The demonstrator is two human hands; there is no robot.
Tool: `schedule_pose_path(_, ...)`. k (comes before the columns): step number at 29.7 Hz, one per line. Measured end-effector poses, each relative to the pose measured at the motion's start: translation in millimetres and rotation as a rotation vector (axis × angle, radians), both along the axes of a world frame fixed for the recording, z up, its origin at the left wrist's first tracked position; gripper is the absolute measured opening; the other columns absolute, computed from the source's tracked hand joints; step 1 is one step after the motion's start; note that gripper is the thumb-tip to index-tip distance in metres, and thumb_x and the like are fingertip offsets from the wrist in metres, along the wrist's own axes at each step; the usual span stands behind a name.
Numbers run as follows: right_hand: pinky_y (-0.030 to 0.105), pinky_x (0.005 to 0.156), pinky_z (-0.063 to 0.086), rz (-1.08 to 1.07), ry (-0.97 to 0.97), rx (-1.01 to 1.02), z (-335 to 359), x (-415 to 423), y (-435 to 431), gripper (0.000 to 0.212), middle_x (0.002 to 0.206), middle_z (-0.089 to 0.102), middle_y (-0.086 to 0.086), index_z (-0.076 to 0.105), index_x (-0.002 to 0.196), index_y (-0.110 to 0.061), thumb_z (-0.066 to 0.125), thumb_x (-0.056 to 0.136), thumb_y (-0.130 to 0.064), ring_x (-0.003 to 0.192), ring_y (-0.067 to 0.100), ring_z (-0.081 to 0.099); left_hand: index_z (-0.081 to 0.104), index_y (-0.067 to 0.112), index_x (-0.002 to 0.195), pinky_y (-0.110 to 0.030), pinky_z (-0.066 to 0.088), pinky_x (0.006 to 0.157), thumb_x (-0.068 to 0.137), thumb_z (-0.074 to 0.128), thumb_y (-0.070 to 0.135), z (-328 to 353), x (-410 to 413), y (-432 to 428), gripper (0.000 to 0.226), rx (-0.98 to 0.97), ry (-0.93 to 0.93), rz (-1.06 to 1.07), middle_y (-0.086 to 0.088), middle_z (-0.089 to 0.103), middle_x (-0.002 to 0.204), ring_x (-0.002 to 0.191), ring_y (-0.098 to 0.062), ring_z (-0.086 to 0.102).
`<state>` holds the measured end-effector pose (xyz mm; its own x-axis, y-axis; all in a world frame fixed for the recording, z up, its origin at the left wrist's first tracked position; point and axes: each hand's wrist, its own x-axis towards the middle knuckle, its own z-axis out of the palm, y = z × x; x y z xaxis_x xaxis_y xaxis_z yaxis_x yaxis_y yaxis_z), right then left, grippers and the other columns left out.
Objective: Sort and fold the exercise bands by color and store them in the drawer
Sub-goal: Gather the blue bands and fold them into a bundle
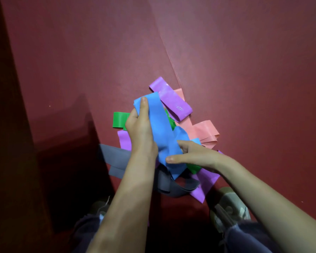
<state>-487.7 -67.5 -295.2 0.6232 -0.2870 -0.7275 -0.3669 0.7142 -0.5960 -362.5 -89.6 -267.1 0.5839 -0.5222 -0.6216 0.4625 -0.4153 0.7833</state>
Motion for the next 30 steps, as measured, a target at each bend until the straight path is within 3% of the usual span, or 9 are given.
schedule_pose_path(2, 0.006, 0.043, 0.04, 0.08, -0.084, 0.084, 4.8, -1.9, -2.1, 0.02, 0.043, 0.06, -0.012, 0.056, 0.067, -0.015, 0.06, 0.085, -0.008, 0.043, -0.003, 0.055, 0.053, 0.019, 0.063, -0.015, 0.043, 0.05, 0.089, 0.056, 0.025, -0.5, -0.7, 0.5, 0.027, 0.002, 0.036, 0.036, 0.007, 0.051, 0.059, 0.056, -0.006, 0.048)
schedule_pose_path(6, 0.016, 0.043, 0.048, 0.176, -0.239, 0.289, 11.5, -0.3, -3.0, 0.022, 0.056, 0.068, -0.003, 0.066, 0.07, -0.014, 0.052, 0.085, -0.005, 0.044, 0.006, 0.061, 0.059, 0.018, 0.068, -0.022, 0.049, 0.058, 0.088, 0.057, 0.024, -2.8, 0.5, -0.5, 0.021, -0.009, 0.1, 0.045, 0.0, 0.057, 0.071, 0.065, -0.013, 0.054)
schedule_pose_path(11, 0.004, 0.042, 0.037, 0.218, -0.027, 0.069, 2.2, 4.6, 4.7, 0.005, 0.055, 0.065, -0.018, 0.059, 0.087, -0.015, 0.057, 0.088, -0.012, 0.05, -0.003, 0.057, 0.057, 0.019, 0.069, -0.02, 0.047, 0.061, 0.089, 0.056, 0.021, -2.8, 2.1, 1.5, 0.02, -0.008, 0.061, 0.01, 0.004, 0.056, 0.067, 0.065, -0.009, 0.053)
schedule_pose_path(14, 0.012, 0.082, 0.046, 0.168, 0.116, -0.339, -24.2, 1.3, 10.0, 0.048, 0.111, 0.06, -0.01, 0.049, 0.122, -0.013, 0.069, 0.079, -0.012, 0.102, 0.002, 0.057, 0.057, 0.019, 0.069, -0.022, 0.045, 0.063, 0.09, 0.055, 0.02, -8.1, 2.2, 5.9, 0.021, 0.0, 0.035, -0.005, 0.003, 0.056, 0.068, 0.066, -0.01, 0.051)
schedule_pose_path(16, 0.028, 0.099, 0.041, 0.018, 0.161, -0.466, -36.1, -2.4, 13.2, 0.061, 0.126, 0.051, 0.003, 0.043, 0.126, -0.011, 0.073, 0.073, -0.007, 0.115, 0.016, 0.051, 0.049, 0.021, 0.064, -0.028, 0.038, 0.068, 0.089, 0.055, 0.022, -12.7, 2.9, 8.2, 0.026, 0.036, -0.009, -0.022, -0.004, 0.046, 0.078, 0.073, -0.016, 0.042)
schedule_pose_path(21, 0.013, 0.065, 0.036, -0.266, 0.366, -0.844, -39.1, -5.5, 18.6, 0.032, 0.079, 0.049, -0.006, 0.051, 0.094, -0.018, 0.069, 0.072, -0.004, 0.068, 0.003, 0.045, 0.035, 0.024, 0.061, -0.026, 0.026, 0.056, 0.089, 0.055, 0.023, -14.1, 1.7, 9.7, 0.035, 0.041, -0.043, -0.08, 0.003, 0.032, 0.065, 0.061, -0.01, 0.029)
schedule_pose_path(23, 0.015, 0.06, 0.036, -0.311, 0.354, -0.834, -31.5, -1.5, 20.9, 0.022, 0.064, 0.051, -0.007, 0.052, 0.077, -0.023, 0.065, 0.076, -0.005, 0.058, 0.004, 0.045, 0.033, 0.024, 0.058, -0.025, 0.024, 0.054, 0.089, 0.055, 0.022, -12.3, 2.4, 8.3, 0.038, 0.036, -0.051, -0.077, 0.003, 0.03, 0.063, 0.058, -0.009, 0.027)
schedule_pose_path(27, 0.033, 0.068, 0.048, -0.139, 0.404, -0.552, -32.2, 17.3, 27.4, 0.01, 0.066, 0.062, 0.011, 0.064, 0.076, -0.017, 0.063, 0.082, -0.025, 0.063, 0.017, 0.056, 0.044, 0.022, 0.059, -0.023, 0.029, 0.055, 0.09, 0.054, 0.019, -10.4, 4.7, 3.7, 0.033, 0.001, -0.031, -0.072, 0.002, 0.037, 0.064, 0.06, -0.009, 0.033)
schedule_pose_path(30, 0.032, 0.073, 0.045, -0.006, 0.474, -0.531, -37.5, 28.5, 32.0, 0.02, 0.069, 0.057, 0.002, 0.062, 0.082, -0.017, 0.064, 0.08, -0.036, 0.071, 0.017, 0.055, 0.043, 0.022, 0.06, -0.023, 0.028, 0.056, 0.09, 0.054, 0.02, -12.3, 4.6, 4.2, 0.032, 0.014, -0.043, -0.08, 0.002, 0.037, 0.065, 0.061, -0.009, 0.032)
